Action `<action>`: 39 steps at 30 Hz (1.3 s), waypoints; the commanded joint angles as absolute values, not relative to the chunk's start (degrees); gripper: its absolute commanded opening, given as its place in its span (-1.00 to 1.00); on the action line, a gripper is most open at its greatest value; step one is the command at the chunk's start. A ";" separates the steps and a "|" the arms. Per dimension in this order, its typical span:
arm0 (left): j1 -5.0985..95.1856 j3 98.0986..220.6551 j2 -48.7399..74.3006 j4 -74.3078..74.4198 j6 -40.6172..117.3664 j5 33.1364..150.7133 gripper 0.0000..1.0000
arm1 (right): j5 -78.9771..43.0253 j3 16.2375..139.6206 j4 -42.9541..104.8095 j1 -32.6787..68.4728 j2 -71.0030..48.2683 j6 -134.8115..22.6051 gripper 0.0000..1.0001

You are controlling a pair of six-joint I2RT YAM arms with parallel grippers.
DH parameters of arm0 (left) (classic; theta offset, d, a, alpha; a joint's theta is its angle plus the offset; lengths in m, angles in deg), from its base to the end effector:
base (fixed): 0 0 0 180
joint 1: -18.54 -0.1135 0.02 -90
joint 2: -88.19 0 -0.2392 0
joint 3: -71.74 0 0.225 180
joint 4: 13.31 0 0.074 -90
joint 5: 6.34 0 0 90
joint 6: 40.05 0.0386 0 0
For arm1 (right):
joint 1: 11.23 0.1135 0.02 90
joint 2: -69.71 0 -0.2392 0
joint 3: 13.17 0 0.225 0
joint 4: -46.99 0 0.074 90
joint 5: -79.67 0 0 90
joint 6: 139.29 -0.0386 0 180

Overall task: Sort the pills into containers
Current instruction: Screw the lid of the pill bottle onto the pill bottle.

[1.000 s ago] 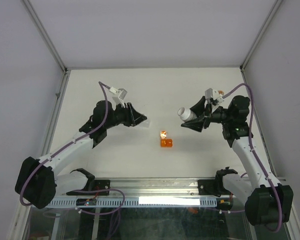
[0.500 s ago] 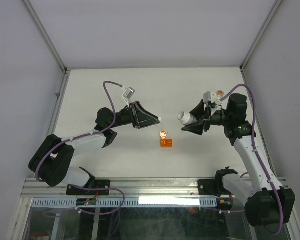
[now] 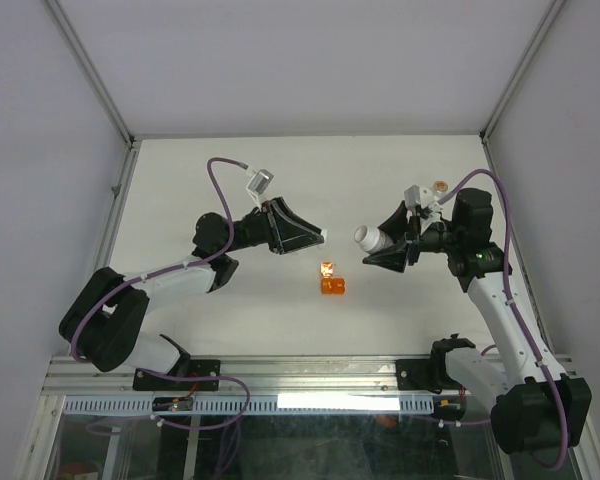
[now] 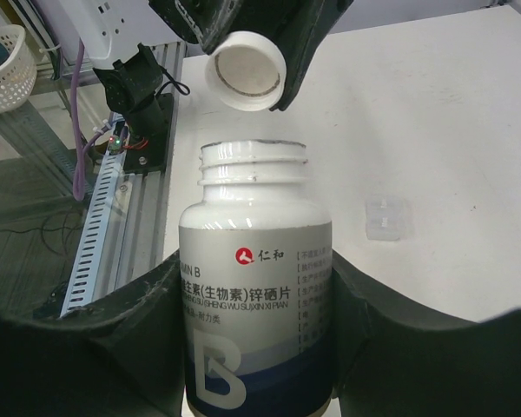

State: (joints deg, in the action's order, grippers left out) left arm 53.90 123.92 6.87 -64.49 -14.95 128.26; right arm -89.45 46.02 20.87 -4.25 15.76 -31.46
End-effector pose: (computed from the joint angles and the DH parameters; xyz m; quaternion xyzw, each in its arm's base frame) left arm 0.2082 -0.1810 0.2785 0.1724 0.5802 -0.7248 0.3290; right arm 0.1733 0.0594 0.2985 -0.4892 0.5425 0.4808 0.4850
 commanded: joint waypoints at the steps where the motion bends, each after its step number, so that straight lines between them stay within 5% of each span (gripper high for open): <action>1: 55.03 126.81 8.17 -61.78 -11.04 125.45 -0.54 | -90.12 48.94 20.79 -3.80 17.15 -29.98 -1.00; 39: 57.32 132.03 13.61 -40.19 1.86 119.86 -0.54 | -91.42 50.32 17.31 -3.50 16.70 -27.54 -1.00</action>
State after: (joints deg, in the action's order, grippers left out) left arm 56.48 129.10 10.95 -42.37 -2.12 122.40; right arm -89.66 47.29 17.04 -3.79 15.76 -28.58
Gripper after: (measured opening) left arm 0.403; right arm 0.545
